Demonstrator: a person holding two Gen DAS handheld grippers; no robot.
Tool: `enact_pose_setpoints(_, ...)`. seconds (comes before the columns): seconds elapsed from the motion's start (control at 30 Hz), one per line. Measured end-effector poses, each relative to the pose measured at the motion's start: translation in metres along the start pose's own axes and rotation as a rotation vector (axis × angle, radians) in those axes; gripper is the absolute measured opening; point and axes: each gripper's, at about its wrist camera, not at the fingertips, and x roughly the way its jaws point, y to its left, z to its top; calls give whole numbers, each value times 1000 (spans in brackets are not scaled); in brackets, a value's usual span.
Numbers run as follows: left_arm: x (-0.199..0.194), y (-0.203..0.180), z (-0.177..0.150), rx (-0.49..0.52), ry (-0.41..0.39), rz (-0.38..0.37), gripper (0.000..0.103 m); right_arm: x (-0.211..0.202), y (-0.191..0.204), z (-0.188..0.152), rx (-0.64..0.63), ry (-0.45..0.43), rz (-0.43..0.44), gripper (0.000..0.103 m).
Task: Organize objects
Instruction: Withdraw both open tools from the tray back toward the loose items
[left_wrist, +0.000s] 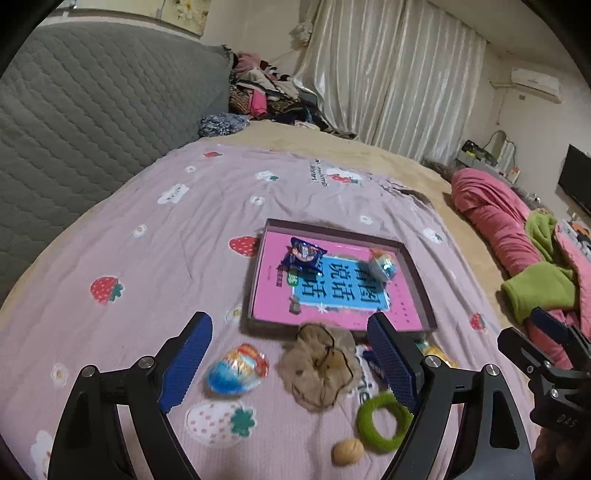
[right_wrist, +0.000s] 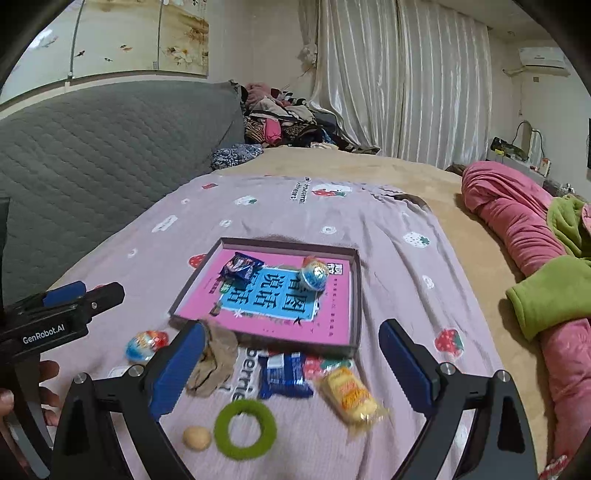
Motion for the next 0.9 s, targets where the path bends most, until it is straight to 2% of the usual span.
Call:
enact_pose_setpoints(0.43, -38, -15, -45, 78, 18, 5, 87, -46, 9, -32, -13, 12, -8, 98)
enact_pose_setpoints(0.9, -42, -17, -78, 104, 67, 13, 87, -45, 14, -62, -20, 61, -7, 99)
